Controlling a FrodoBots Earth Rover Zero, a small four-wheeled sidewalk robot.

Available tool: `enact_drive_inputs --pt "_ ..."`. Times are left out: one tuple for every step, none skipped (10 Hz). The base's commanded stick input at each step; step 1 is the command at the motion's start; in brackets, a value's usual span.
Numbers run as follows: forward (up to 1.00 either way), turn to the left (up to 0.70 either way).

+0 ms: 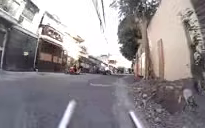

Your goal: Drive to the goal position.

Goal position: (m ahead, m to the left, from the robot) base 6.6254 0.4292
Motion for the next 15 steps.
enact_drive_inputs --pt "0.85 0.0" --pt "0.85 0.0" --pt "0.85 0.0" --pt "0.85 0.0" --pt "0.85 0.0" --pt "0.85 0.0" --pt "0.85 0.0" --pt "0.85 0.0" --pt "0.85 0.0" --pt "0.85 0.0" --pt "0.85 -0.08" --pt "0.85 -0.31" --pt "0.85 -0.34" --pt "0.85 -0.34" --pt "0.85 -0.34"
